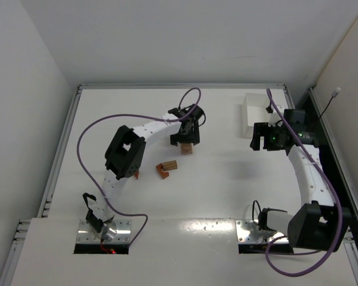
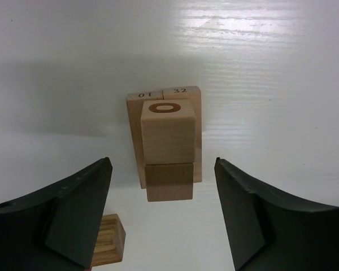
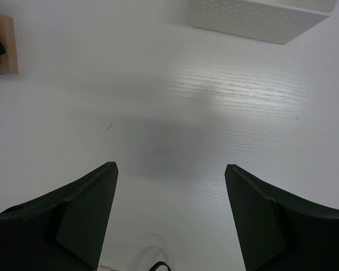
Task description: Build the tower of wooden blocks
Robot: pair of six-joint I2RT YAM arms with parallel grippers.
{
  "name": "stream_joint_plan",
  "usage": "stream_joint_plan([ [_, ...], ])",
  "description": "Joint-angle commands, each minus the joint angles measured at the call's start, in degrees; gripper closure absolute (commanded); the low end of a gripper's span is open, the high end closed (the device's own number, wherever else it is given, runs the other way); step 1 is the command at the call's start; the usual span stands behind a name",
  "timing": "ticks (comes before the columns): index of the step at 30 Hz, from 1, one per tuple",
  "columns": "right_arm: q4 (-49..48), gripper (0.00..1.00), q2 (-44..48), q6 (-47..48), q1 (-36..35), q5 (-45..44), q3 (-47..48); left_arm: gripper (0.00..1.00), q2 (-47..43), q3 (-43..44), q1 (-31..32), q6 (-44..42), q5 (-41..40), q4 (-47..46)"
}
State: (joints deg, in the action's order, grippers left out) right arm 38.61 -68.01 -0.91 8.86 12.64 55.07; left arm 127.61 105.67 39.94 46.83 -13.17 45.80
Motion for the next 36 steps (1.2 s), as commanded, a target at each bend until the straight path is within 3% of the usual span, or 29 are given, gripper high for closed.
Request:
stream_joint_plan([
  [1, -2.0, 0.26, -0.2, 0.3, 0.2, 1.2, 0.6, 0.28, -0.2, -0.9, -0.7, -0.5, 0.7, -0.5],
  [4, -2.0, 0.26, -0.2, 0.3, 0.2, 1.2, 0.6, 0.10, -0.8, -1.5, -0.7, -1.3, 1.3, -1.2],
  [8, -2.0, 0.26, -0.2, 0.3, 0.2, 1.2, 0.6, 0.07, -1.6, -1.5, 0.6, -2.4, 0.2, -1.7],
  [13, -2.0, 0.21, -0.2, 1.8, -0.4, 0.7, 0.6, 0.04, -11.5, -6.2, 2.5, -7.0, -1.0, -8.7],
  [17, -2.0, 0.21, -1.6, 9.6, -1.0, -5.2, 0.0, 0.00, -23.0, -10.9, 4.2, -13.3, 0.2, -19.9],
  [21, 0.6, 0.20, -4.2, 21.0, -3.0, -6.0, 4.5, 0.00, -33.5, -12.6, 4.1, -17.0, -4.7, -26.9],
  [25, 1.2, 0.22, -5.6, 28.8, -8.1, 3.0, 10.7, 0.00, -36.8, -9.4, -3.3, -17.6, -5.6, -21.3],
  [28, 8.4, 0.28, -12.5, 36.1, -16.0, 10.4, 18.4, 0.00, -34.1, -6.4, -10.9, -19.8, -9.2, -12.2],
  [30, 11.3, 0.31, -16.2, 41.3, -25.4, 10.9, 23.0, 0.00, -31.5, -4.2, -16.0, -19.1, -10.7, -4.2],
  [34, 10.8, 0.32, -23.5, 45.5, -38.8, 14.7, 25.8, 0.00, -32.9, -8.0, -32.4, -20.6, -1.8, -5.3],
  [36, 11.7, 0.33, -27.6, 48.5, -43.6, 18.2, 29.0, 0.00, -33.6, -9.8, -36.9, -23.4, 5.0, -4.4],
])
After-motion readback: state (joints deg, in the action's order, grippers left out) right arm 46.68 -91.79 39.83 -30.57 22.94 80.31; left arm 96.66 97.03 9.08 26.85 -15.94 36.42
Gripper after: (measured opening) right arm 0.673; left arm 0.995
